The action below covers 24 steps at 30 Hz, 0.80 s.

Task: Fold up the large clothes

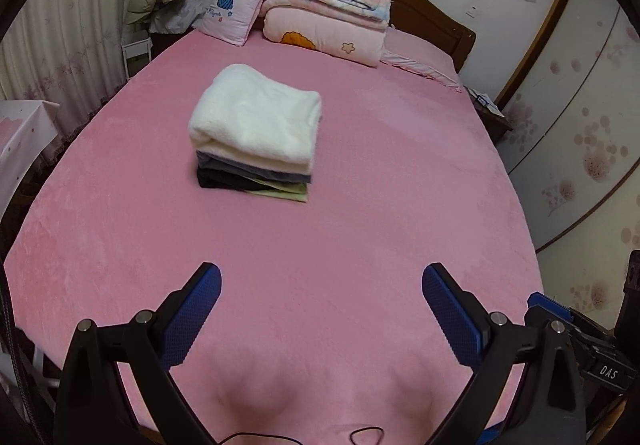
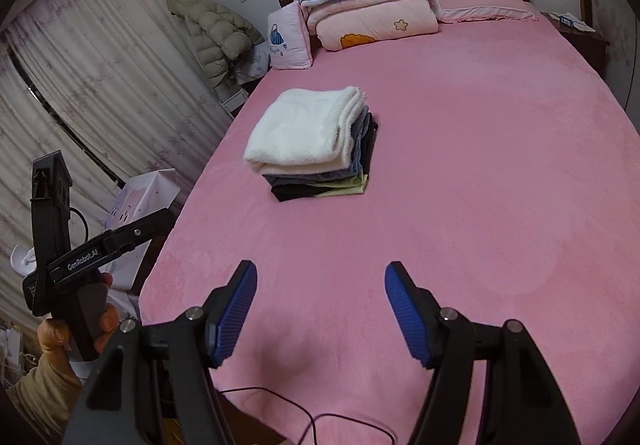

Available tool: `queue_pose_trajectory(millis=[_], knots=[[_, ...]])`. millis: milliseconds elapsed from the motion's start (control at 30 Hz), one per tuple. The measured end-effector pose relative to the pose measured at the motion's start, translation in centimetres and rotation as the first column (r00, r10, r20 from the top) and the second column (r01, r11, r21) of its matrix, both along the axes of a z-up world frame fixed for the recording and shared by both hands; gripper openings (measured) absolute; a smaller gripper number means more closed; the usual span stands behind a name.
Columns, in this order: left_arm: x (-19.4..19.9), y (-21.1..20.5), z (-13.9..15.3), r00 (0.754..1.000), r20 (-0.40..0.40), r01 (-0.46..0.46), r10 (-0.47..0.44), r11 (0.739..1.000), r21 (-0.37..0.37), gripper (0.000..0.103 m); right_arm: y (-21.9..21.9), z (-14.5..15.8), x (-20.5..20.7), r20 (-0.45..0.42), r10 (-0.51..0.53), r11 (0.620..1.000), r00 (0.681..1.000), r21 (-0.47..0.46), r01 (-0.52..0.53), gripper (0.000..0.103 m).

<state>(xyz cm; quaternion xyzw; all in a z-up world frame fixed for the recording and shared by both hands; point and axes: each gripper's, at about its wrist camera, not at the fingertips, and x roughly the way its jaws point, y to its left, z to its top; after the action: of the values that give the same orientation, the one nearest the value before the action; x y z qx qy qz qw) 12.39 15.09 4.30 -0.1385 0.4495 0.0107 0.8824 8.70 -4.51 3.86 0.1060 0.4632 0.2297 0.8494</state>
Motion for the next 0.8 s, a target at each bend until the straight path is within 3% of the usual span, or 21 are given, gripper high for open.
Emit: queue_pose_trajectory(millis=[300, 467, 800], knots=[[-7.5, -7.2, 2.5, 0.999, 0.019, 0.036, -0.036, 0.999, 0.002, 0.102, -7.0, 2.8, -7.6, 0.087, -0.037, 0.999, 0.996, -0.027, 0.040, 0.066], [-10.1, -10.1, 2.4, 0.999, -0.007, 0.048, -0.048, 0.999, 0.025, 0.102, -9.5, 3.8, -10.5, 0.144, -0.050, 0.992, 0.988, -0.105, 0.065, 0.066], [-12.5, -14.8, 0.6, 0.999, 0.002, 0.051, -0.051, 0.992, 0.111, 0.102, -11.7, 1.4, -13.5, 0.148, -0.152, 0.978, 0.977, -0.120, 0.170, 0.066]])
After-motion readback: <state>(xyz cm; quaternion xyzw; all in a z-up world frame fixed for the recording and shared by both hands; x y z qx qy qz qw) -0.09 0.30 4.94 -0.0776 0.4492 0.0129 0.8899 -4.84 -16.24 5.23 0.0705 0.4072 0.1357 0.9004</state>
